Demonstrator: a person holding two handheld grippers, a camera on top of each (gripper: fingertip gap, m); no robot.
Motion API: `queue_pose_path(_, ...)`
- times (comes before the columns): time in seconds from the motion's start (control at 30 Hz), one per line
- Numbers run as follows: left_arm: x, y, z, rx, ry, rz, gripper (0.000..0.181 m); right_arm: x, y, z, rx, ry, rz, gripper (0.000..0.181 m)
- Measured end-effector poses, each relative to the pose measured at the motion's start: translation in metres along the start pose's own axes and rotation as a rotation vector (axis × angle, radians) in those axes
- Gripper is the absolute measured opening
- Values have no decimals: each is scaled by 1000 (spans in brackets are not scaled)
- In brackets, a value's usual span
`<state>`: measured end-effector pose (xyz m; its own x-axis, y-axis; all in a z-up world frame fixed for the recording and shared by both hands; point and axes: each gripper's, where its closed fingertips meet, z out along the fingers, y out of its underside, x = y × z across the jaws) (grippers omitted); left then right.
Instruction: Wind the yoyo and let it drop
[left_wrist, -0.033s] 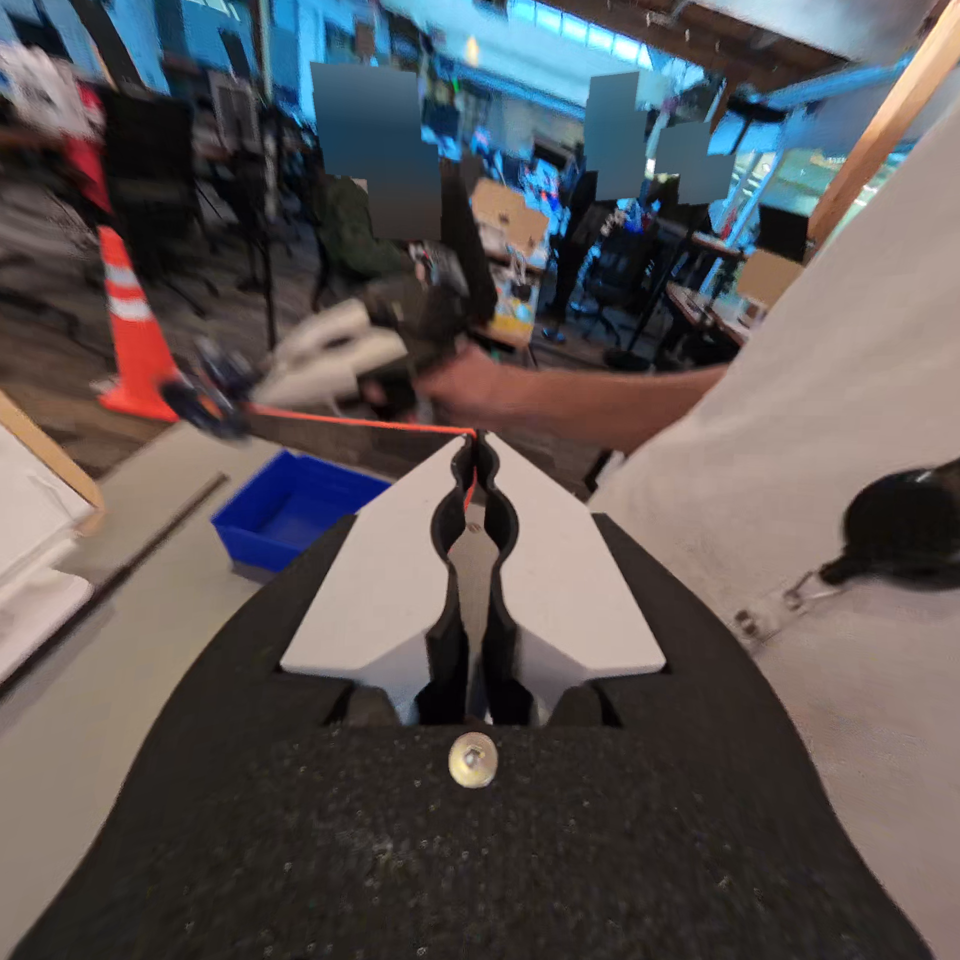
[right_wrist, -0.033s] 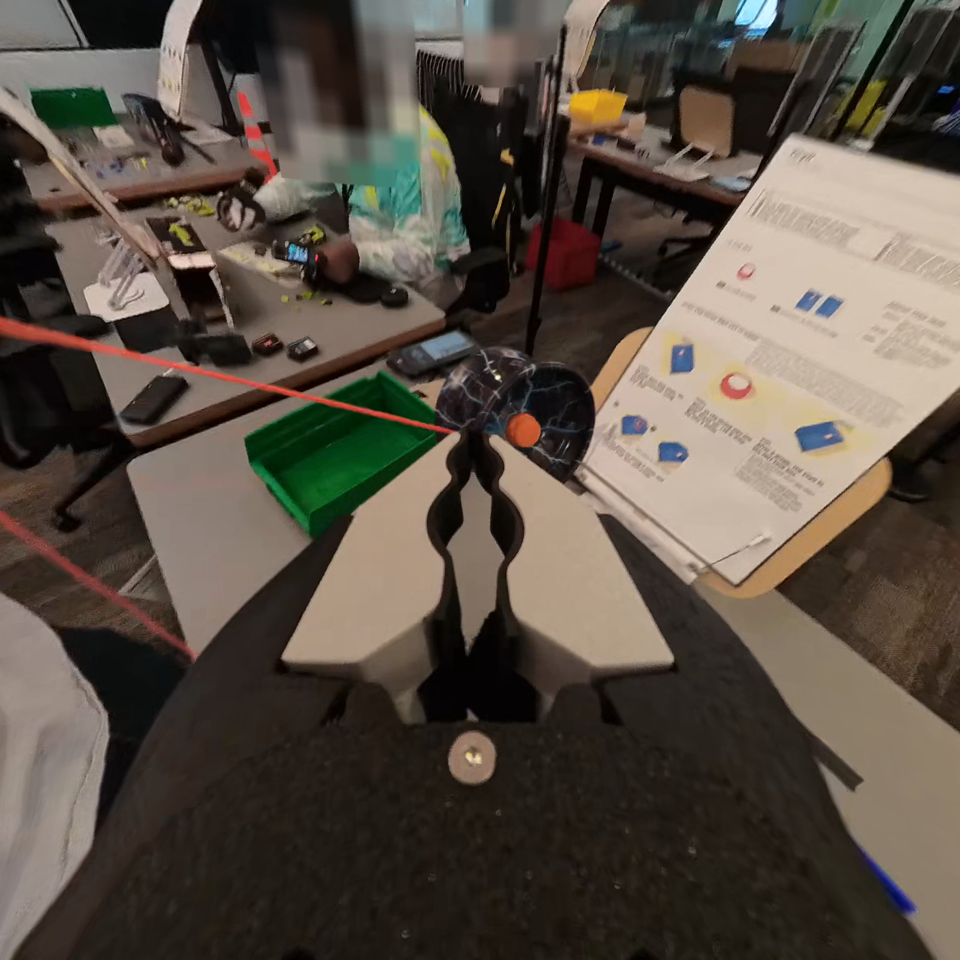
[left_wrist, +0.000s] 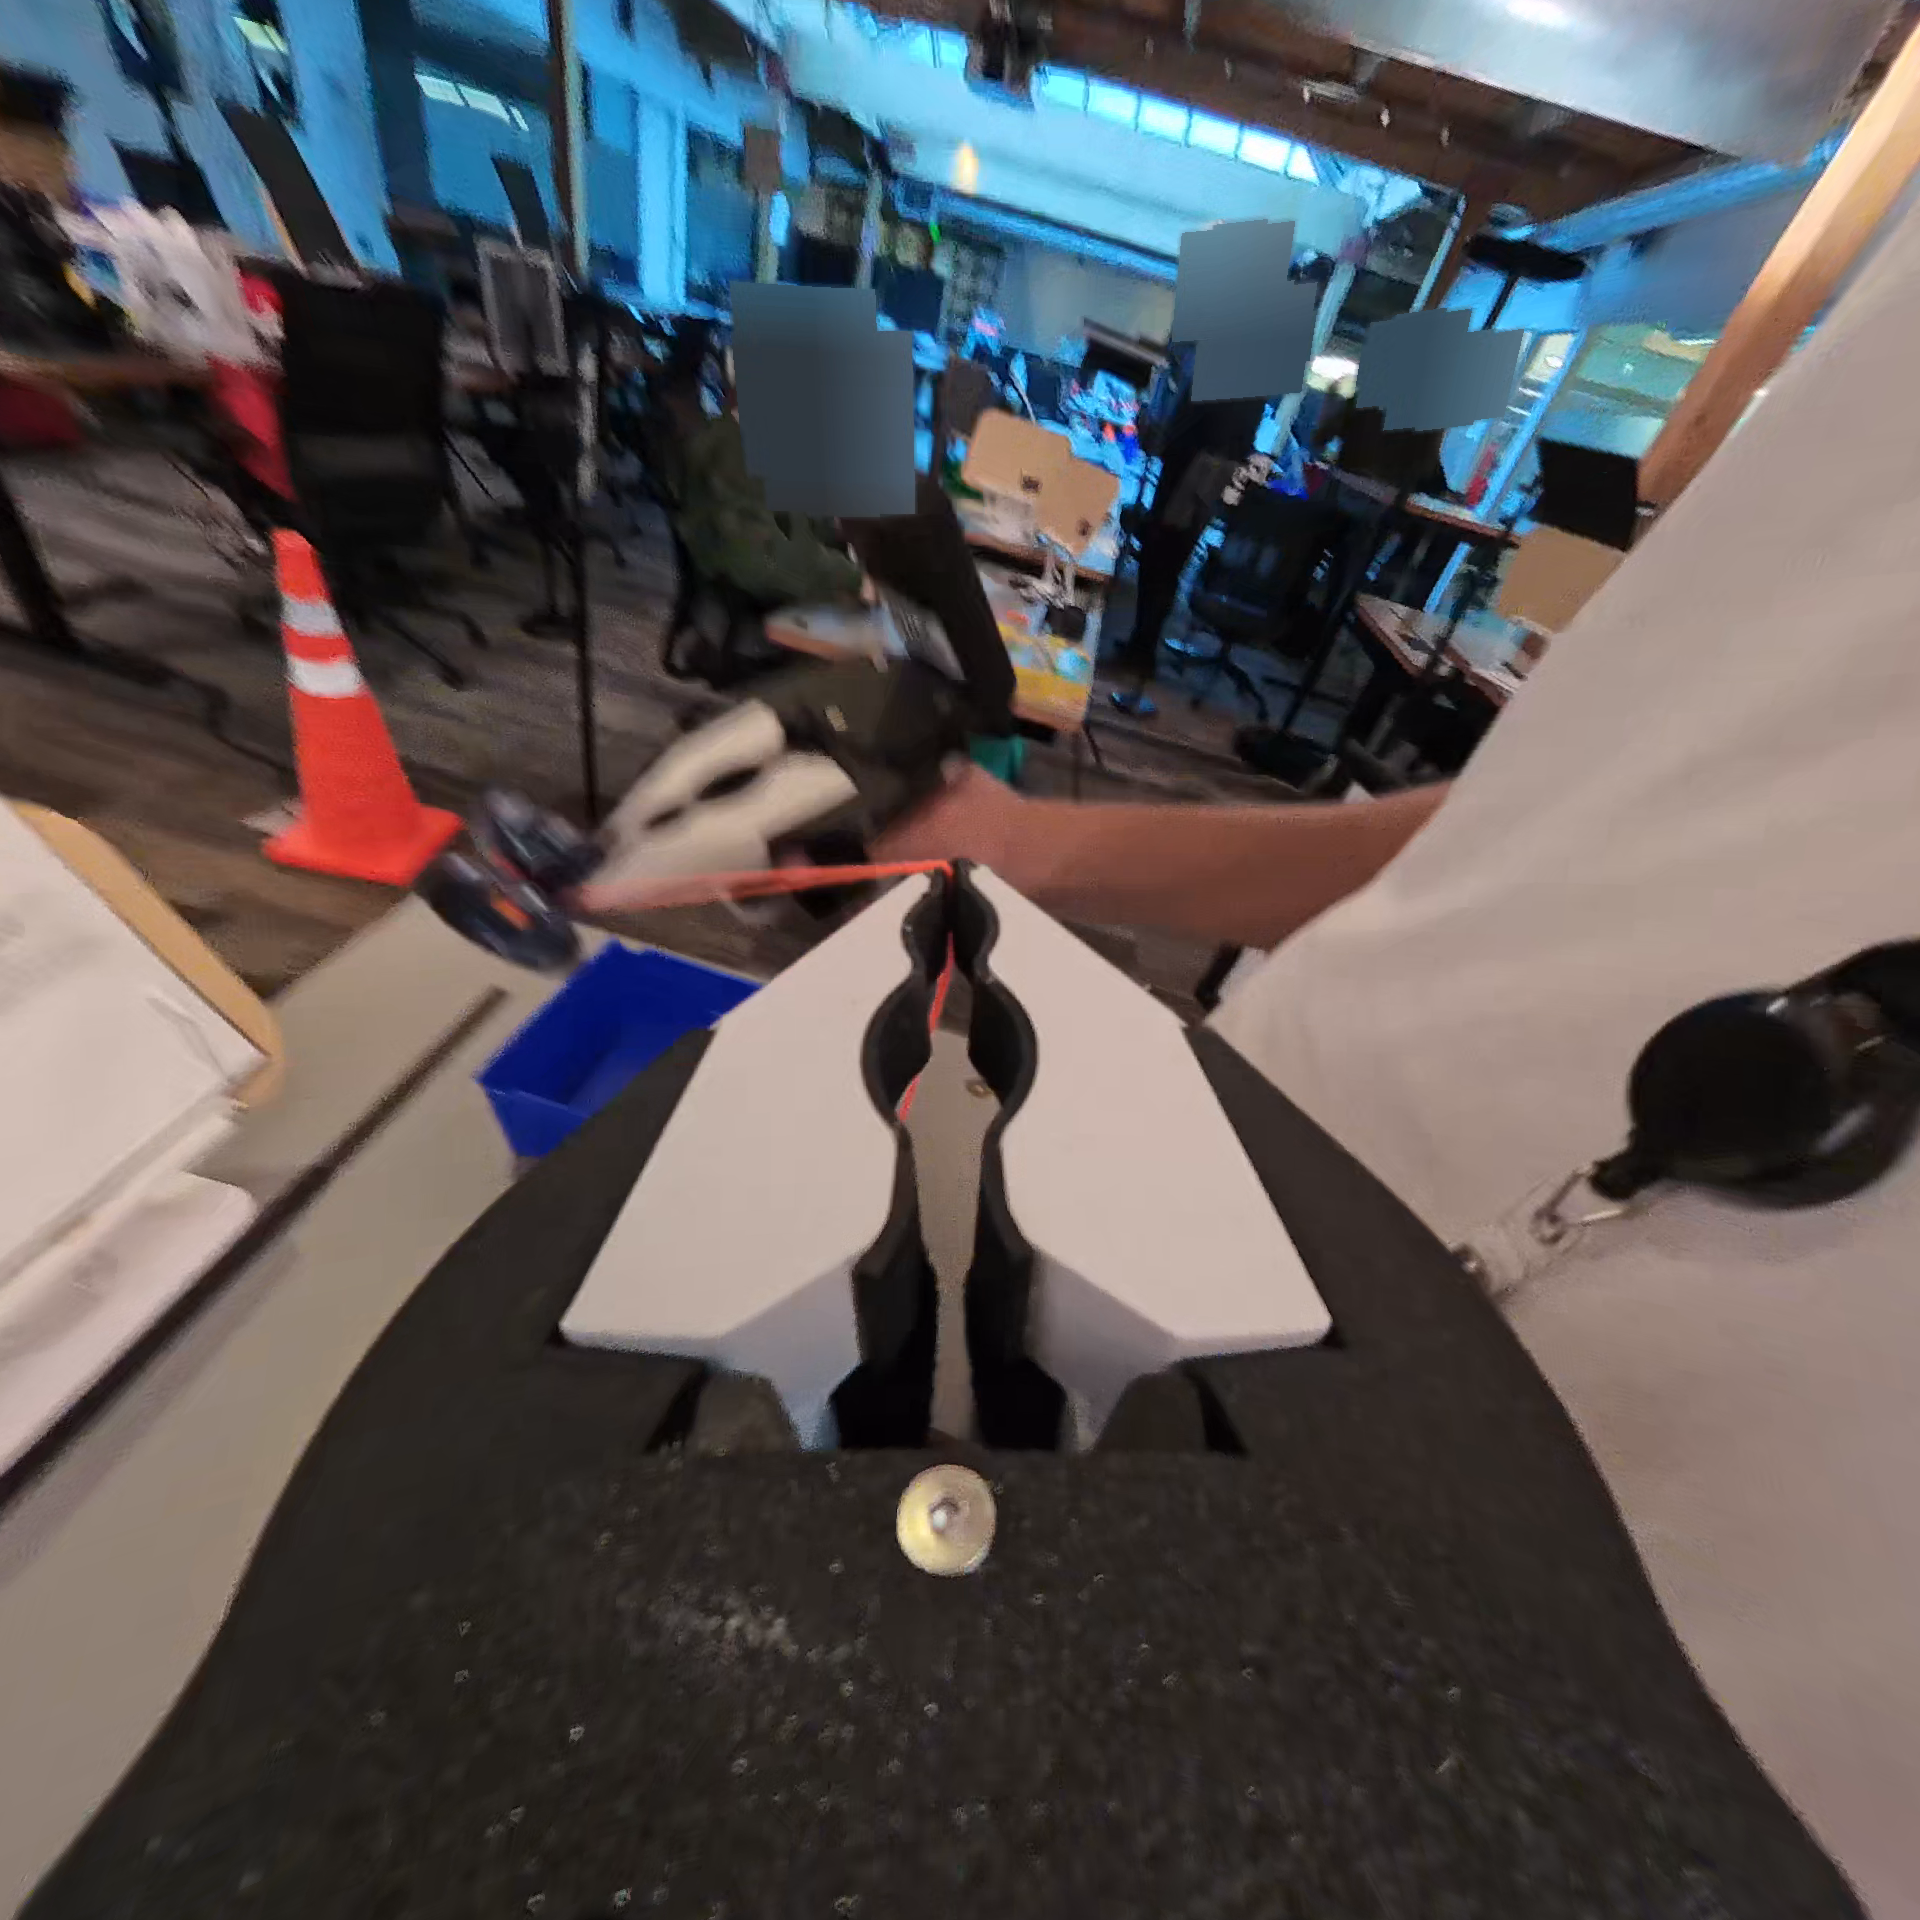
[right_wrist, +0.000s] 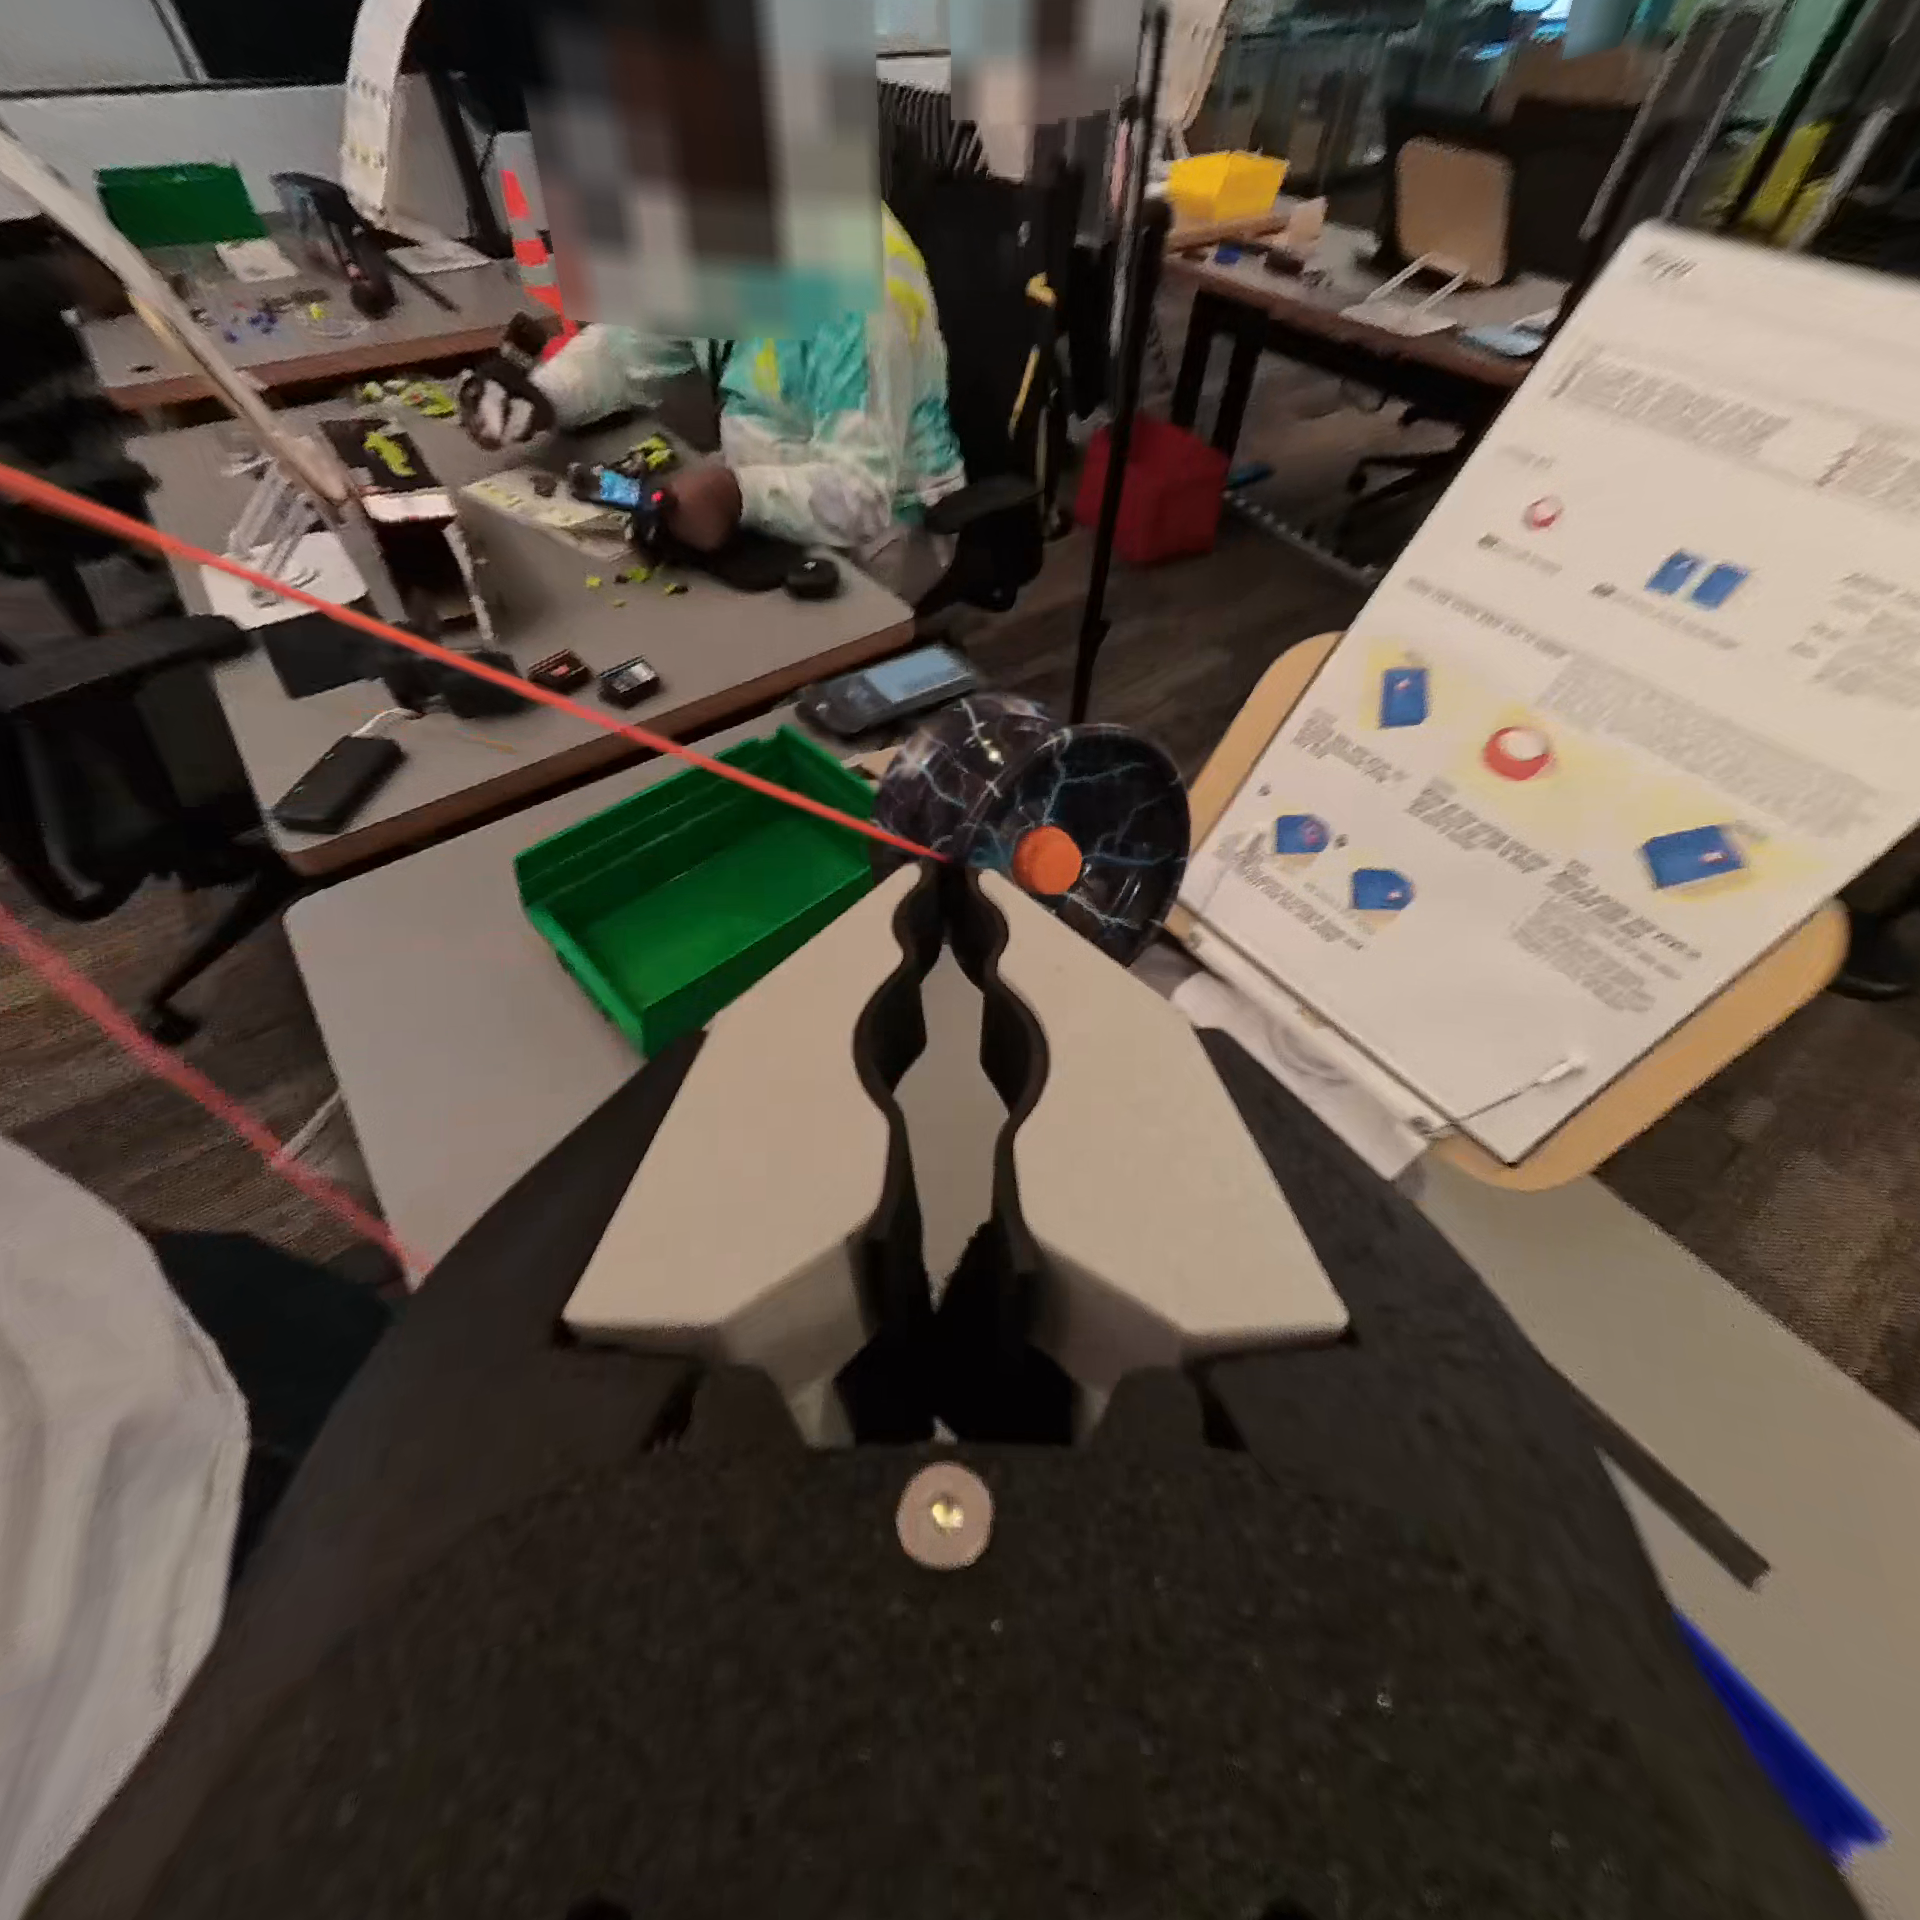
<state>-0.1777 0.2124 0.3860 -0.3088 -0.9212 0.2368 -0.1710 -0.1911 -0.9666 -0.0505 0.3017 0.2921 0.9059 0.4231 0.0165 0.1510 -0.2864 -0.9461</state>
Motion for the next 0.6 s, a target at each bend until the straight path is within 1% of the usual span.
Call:
queue_pose_path(0.07,-15,-31,-21,27,-80,72,0,-24,6,4,15,-82,15,2)
queue_pose_path(0.13,-41,-50,-41,-4,-213,182,0,-51,12,7,5,-160,28,2)
queue_pose_path(0.23,-91,-67,-67,-86,-393,299,0,-96,13,7,19,-305,64,2)
queue_pose_path(0.3,-131,-64,-79,-155,-495,348,0,-125,2,1,75,-418,133,2)
queue_pose_path(0.37,-167,-47,-85,-208,-548,336,0,-147,-20,-9,153,-519,216,2)
queue_pose_path(0.43,-191,-20,-81,-226,-533,259,0,-157,-49,-22,254,-585,281,2)
queue_pose_path(0.47,-197,-2,-76,-241,-512,223,0,-158,-65,-28,307,-600,304,1)
queue_pose_path(0.53,-198,39,-62,-301,-462,157,0,-152,-95,-42,398,-607,297,1)
queue_pose_path(0.57,-191,59,-54,-338,-423,129,0,-145,-109,-47,431,-582,275,1)
queue_pose_path(0.6,-180,74,-45,-357,-381,109,0,-134,-118,-47,432,-527,237,1)
